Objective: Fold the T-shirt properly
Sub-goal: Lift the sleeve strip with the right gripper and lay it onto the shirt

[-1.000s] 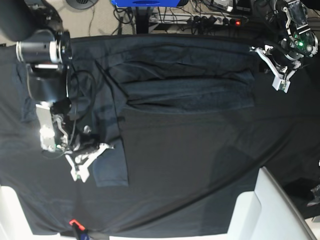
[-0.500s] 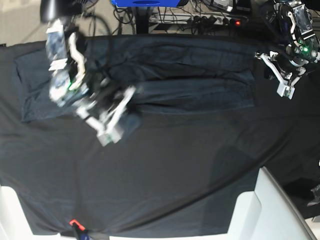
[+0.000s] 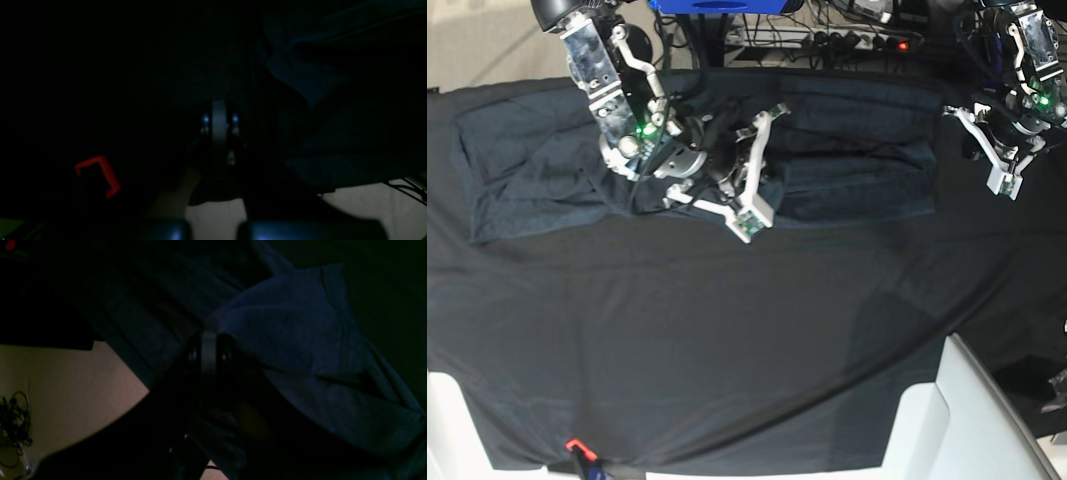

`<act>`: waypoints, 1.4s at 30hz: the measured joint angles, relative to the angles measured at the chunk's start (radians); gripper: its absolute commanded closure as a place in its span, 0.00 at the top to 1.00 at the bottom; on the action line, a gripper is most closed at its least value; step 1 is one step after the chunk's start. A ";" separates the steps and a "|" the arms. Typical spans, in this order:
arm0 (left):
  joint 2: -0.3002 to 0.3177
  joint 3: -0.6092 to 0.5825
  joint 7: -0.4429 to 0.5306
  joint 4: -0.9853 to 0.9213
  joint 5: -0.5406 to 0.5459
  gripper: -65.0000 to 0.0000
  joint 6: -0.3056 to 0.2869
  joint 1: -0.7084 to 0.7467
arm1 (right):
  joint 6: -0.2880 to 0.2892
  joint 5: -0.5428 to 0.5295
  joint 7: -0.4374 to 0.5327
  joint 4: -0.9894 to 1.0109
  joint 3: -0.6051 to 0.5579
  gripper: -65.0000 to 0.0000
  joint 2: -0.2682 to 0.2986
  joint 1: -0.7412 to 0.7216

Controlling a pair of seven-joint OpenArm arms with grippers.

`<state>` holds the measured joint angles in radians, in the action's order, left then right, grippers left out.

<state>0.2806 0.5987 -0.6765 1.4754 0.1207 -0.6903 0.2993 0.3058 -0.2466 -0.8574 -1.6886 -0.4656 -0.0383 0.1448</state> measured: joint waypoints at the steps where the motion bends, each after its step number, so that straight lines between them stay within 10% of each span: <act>1: 0.002 0.000 0.000 0.000 0.000 0.00 0.000 0.000 | 0.000 0.000 0.000 0.000 -0.004 0.00 0.000 0.000; 42: 0.002 0.000 0.000 0.000 0.000 0.00 0.000 -0.006 | 0.000 -0.007 0.060 0.181 -0.106 0.11 0.043 -0.039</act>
<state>0.2829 0.5987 -0.6769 1.4754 0.1204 -0.6903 0.2935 0.3054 -0.2539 -0.7979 -1.5078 -0.5713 0.0051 0.1062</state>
